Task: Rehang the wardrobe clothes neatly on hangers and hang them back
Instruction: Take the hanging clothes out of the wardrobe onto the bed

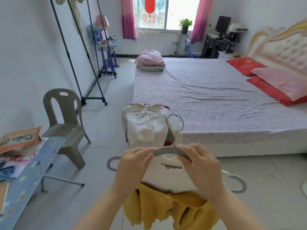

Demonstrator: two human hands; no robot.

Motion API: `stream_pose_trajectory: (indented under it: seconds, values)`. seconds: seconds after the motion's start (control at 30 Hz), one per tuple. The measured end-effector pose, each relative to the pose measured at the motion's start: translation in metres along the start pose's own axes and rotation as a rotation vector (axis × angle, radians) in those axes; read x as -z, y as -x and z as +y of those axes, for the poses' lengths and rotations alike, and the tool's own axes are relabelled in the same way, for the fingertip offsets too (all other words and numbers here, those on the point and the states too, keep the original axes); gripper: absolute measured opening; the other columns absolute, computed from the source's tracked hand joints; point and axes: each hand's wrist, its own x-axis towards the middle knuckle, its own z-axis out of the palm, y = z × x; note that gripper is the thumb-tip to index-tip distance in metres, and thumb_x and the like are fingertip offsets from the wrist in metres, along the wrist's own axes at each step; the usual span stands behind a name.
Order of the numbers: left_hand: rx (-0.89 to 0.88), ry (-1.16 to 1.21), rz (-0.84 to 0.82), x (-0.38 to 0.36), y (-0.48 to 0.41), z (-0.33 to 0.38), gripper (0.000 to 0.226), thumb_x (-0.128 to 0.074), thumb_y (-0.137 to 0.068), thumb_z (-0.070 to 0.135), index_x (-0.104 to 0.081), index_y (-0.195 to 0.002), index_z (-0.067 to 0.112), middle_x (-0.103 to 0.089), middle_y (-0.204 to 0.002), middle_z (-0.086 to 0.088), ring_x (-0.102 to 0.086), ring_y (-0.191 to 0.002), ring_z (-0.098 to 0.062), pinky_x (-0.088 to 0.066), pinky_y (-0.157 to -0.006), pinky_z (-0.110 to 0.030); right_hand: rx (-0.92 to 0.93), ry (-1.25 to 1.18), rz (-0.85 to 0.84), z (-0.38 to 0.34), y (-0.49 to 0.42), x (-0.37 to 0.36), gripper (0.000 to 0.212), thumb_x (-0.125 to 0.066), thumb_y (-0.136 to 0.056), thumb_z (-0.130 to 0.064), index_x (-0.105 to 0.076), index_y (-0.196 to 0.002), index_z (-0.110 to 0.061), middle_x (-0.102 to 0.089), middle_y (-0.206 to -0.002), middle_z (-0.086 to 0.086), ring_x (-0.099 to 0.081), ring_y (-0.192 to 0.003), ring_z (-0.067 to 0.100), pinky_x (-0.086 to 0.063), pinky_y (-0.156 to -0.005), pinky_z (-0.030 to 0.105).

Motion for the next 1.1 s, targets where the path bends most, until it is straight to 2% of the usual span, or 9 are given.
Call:
stream_pose_trajectory:
  seconds: [0.13, 0.3, 0.4, 0.53, 0.87, 1.03, 1.1]
  values:
    - [0.135, 0.029, 0.05, -0.014, -0.056, -0.022, 0.023, -0.067, -0.081, 0.009, -0.071, -0.102, 0.019, -0.064, -0.095, 0.013, -0.062, -0.088, -0.01, -0.051, -0.085, -0.044, 0.02, -0.039, 0.0, 0.028, -0.051, -0.05, 0.021, -0.07, -0.072, -0.031, -0.073, -0.088, -0.018, -0.069, -0.08, -0.005, -0.066, -0.061, 0.014, -0.046, -0.04, 0.018]
    - [0.18, 0.026, 0.073, -0.036, -0.137, -0.072, 0.023, -0.068, -0.081, 0.009, -0.071, -0.102, 0.018, -0.066, -0.095, 0.011, -0.063, -0.088, -0.014, -0.05, -0.085, -0.044, 0.052, -0.058, 0.004, 0.066, -0.111, -0.13, 0.027, -0.054, -0.083, -0.037, -0.073, -0.09, -0.019, -0.068, -0.079, -0.005, -0.065, -0.061, 0.015, -0.048, -0.039, 0.022]
    - [0.151, 0.014, 0.073, -0.047, -0.189, -0.111, 0.022, -0.069, -0.08, 0.009, -0.072, -0.1, 0.017, -0.063, -0.094, 0.014, -0.062, -0.088, -0.013, -0.05, -0.085, -0.042, 0.063, -0.043, 0.005, 0.084, -0.148, -0.183, 0.026, -0.055, -0.084, -0.037, -0.073, -0.091, -0.019, -0.069, -0.079, -0.004, -0.066, -0.065, 0.016, -0.049, -0.04, 0.024]
    - [0.131, 0.002, 0.065, -0.055, -0.262, -0.159, 0.023, -0.07, -0.078, 0.007, -0.072, -0.099, 0.017, -0.064, -0.093, 0.014, -0.064, -0.088, -0.012, -0.049, -0.081, -0.026, 0.055, -0.017, 0.006, 0.102, -0.203, -0.241, 0.027, -0.055, -0.082, -0.037, -0.074, -0.088, -0.019, -0.07, -0.077, -0.004, -0.067, -0.064, 0.016, -0.048, -0.038, 0.022]
    - [0.071, -0.013, 0.035, -0.08, -0.424, -0.24, 0.019, -0.067, -0.082, 0.01, -0.072, -0.1, 0.015, -0.071, -0.095, 0.001, -0.06, -0.088, -0.006, -0.046, -0.082, -0.023, -0.049, -0.07, -0.034, 0.152, -0.319, -0.359, 0.027, -0.057, -0.08, -0.038, -0.074, -0.091, -0.02, -0.07, -0.079, -0.004, -0.067, -0.068, 0.019, -0.05, -0.044, 0.023]
    - [0.107, -0.04, 0.047, -0.105, -0.485, -0.288, 0.019, -0.068, -0.08, 0.005, -0.072, -0.096, 0.013, -0.072, -0.088, 0.001, -0.06, -0.08, -0.001, -0.047, -0.072, -0.014, -0.054, -0.123, -0.126, 0.185, -0.366, -0.435, 0.02, -0.068, -0.074, -0.033, -0.075, -0.089, -0.02, -0.07, -0.075, -0.003, -0.067, -0.066, 0.019, -0.05, -0.039, 0.028]
    - [0.141, -0.047, 0.035, -0.118, -0.509, -0.308, 0.017, -0.067, -0.08, 0.006, -0.072, -0.095, 0.013, -0.072, -0.088, 0.002, -0.06, -0.085, -0.004, -0.047, -0.071, -0.015, -0.054, -0.159, -0.174, 0.201, -0.381, -0.467, 0.021, -0.069, -0.073, -0.033, -0.075, -0.089, -0.021, -0.07, -0.075, -0.004, -0.067, -0.065, 0.017, -0.049, -0.04, 0.025]
